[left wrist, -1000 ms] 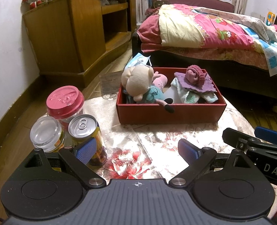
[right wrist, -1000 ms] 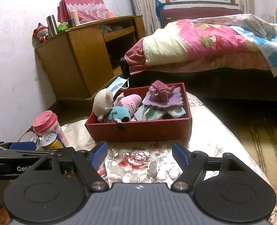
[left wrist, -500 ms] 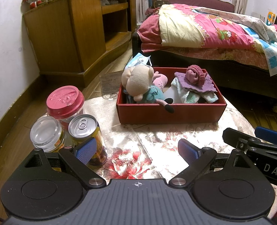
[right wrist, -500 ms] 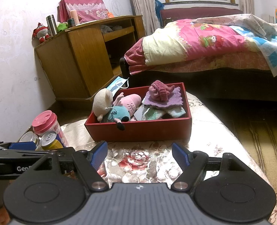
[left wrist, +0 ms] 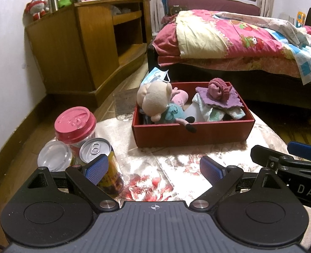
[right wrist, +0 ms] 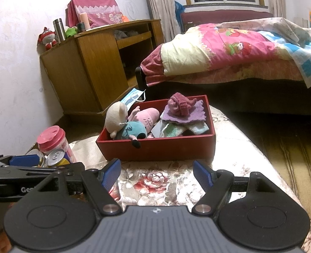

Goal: Organize soft objects

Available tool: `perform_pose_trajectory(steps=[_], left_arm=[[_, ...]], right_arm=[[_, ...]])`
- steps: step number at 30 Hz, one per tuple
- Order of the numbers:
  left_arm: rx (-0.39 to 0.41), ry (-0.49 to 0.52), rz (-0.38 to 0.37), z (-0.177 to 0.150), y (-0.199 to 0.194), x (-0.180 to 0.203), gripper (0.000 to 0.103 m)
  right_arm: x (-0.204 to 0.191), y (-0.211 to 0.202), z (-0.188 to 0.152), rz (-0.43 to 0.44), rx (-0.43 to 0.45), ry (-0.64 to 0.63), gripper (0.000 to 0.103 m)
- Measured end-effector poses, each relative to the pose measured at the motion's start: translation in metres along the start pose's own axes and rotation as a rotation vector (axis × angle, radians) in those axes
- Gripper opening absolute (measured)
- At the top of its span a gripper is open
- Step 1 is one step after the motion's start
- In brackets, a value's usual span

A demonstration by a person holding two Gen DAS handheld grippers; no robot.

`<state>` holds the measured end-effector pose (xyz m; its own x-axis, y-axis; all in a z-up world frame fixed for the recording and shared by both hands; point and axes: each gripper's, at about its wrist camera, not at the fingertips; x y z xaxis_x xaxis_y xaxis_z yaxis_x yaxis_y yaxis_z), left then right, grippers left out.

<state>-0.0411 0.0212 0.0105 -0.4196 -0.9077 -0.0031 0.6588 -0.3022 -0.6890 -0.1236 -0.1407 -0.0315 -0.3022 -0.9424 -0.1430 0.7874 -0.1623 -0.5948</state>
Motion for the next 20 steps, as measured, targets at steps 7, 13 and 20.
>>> perform_pose_trajectory(steps=[7,13,20], left_arm=[[0.0,0.024,-0.016,0.0016,0.0008,0.0009,0.09],[-0.009,0.01,-0.053,0.0019,0.0034,-0.0017,0.091],[0.015,-0.007,-0.039,0.0018,0.0024,-0.0033,0.097]], right_arm=[[-0.001,-0.0005,-0.0003,-0.001,0.005,0.002,0.048],[-0.0012,-0.0015,-0.0009,0.003,0.009,0.01,0.048],[-0.0006,-0.0034,-0.001,0.009,0.021,0.019,0.048]])
Point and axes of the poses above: each gripper's, at about its wrist camera, not at the fingertips, and y roughly the way its jaws point, x to its right, z to its top, and after that the axes turned 9 degrees about -z, right-handed
